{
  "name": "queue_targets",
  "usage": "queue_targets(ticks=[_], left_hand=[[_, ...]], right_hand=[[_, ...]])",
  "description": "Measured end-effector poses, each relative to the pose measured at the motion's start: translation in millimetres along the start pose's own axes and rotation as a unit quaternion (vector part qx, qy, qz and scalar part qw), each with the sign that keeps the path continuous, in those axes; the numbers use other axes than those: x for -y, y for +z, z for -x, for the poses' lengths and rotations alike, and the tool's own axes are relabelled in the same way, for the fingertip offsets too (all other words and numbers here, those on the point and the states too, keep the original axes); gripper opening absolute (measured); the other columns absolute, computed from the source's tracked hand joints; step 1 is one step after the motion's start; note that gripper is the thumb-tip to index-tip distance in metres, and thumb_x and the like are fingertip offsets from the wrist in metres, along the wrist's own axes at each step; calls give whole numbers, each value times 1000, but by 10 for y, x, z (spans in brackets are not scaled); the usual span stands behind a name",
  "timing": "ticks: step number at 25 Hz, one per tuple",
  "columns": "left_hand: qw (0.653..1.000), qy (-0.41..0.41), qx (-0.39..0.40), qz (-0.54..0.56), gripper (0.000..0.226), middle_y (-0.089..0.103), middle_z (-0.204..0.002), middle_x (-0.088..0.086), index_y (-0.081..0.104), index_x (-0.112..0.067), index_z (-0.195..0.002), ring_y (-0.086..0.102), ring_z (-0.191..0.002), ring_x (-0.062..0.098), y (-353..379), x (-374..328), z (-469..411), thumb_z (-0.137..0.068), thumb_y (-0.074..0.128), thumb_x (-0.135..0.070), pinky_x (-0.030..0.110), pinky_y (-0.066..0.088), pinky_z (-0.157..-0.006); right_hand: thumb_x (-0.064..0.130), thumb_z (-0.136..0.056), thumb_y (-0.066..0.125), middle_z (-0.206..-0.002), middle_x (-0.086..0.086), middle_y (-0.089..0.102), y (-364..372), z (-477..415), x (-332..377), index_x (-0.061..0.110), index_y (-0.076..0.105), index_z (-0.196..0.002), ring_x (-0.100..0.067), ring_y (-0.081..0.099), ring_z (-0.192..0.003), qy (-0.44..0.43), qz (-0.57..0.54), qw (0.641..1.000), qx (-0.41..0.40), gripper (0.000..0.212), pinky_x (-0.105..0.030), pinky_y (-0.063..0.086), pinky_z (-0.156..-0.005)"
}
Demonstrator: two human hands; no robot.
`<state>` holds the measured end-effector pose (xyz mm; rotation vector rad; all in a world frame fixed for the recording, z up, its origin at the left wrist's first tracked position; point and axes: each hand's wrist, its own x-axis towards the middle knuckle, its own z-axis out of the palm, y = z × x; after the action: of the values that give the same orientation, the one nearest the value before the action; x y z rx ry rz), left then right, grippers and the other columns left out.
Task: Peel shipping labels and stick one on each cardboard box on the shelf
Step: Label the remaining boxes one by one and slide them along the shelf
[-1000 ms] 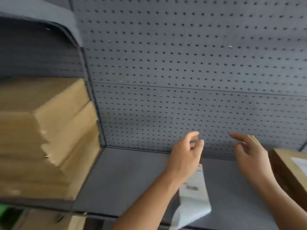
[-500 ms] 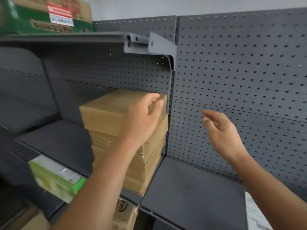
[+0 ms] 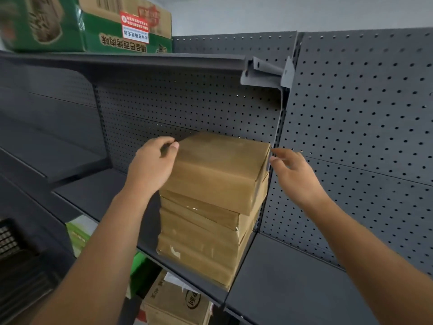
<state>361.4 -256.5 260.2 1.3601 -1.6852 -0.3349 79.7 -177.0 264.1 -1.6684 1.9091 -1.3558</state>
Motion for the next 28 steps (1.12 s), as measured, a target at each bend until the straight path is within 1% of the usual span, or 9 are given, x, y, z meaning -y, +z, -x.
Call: queue_targets(ticks=[4, 6, 8, 10, 12, 16, 19, 23, 28], left_hand=[[986, -107, 24, 129, 44, 58, -131, -8, 60, -28, -131, 52, -119, 13, 31, 263, -85, -100, 46, -56, 34, 42, -100], [962, -177, 58, 201, 53, 60, -131, -7, 62, -30, -124, 55, -123, 17, 60, 305, -89, -92, 47, -70, 40, 42, -107], [945, -212, 78, 237, 69, 61, -137, -3, 62, -30, -132, 55, -129, 22, 96, 292, -73, -85, 47, -78, 48, 41, -112], [944, -203, 73, 250, 63, 61, -135, -4, 62, -31, -132, 55, -128, 22, 118, 200, -18, -89, 47, -74, 50, 40, -112], [945, -186, 77, 256, 56, 63, -125, -7, 63, -32, -125, 58, -118, 16, 147, 65, 66, -90, 47, -72, 46, 43, -106], [945, -166, 94, 267, 48, 56, -105, -11, 57, -27, -112, 52, -96, 4, 292, -318, 310, -94, 45, -70, 34, 38, -84], [941, -146, 126, 279, 44, 54, -104, -15, 55, -25, -109, 49, -91, -1, 511, -627, 553, -94, 49, -66, 26, 34, -68], [933, -109, 169, 299, 37, 61, -111, -9, 57, -25, -112, 59, -101, 9, 928, -933, 913, -93, 60, -57, 28, 43, -74], [923, -66, 239, 293, 27, 57, -110, -29, 52, -38, -123, 53, -100, -12, 1433, -1142, 1353, -98, 60, -44, 17, 41, -77]], right_hand=[[47, -99, 46, -150, 5, 42, 205, -54, 1, 32, 37, -150, -16, 43, -134, 81, -86, 993, 28, 53, -33, 34, -104], [52, -94, 49, -150, 8, 43, 291, -50, 4, 34, 32, -152, -18, 42, -137, 128, -134, 982, 46, 62, -40, 33, -113], [62, -82, 51, -145, 12, 50, 348, -51, -34, 39, 32, -150, -17, 48, -133, 151, -161, 974, 53, 75, -46, 35, -115], [60, -78, 53, -133, 13, 59, 332, -43, -64, 37, 40, -146, -15, 57, -122, 158, -191, 968, 43, 73, -46, 40, -111], [46, -89, 54, -126, 10, 64, 227, 18, -60, 32, 46, -143, -15, 61, -114, 163, -220, 961, 27, 56, -44, 44, -108], [27, -98, 54, -117, 8, 69, -220, 286, -153, 29, 54, -137, -13, 65, -104, 171, -256, 951, -6, 39, -35, 50, -98], [23, -98, 55, -110, 11, 72, -672, 567, -322, 32, 60, -128, -10, 68, -98, 182, -259, 948, -41, 32, -29, 52, -86], [22, -96, 57, -105, 13, 76, -1222, 954, -691, 34, 66, -121, -9, 71, -92, 213, -268, 934, -98, 28, -27, 50, -75], [24, -93, 58, -106, 14, 75, -1572, 1404, -1189, 44, 65, -120, -13, 70, -90, 259, -257, 920, -143, 34, -29, 50, -61]])
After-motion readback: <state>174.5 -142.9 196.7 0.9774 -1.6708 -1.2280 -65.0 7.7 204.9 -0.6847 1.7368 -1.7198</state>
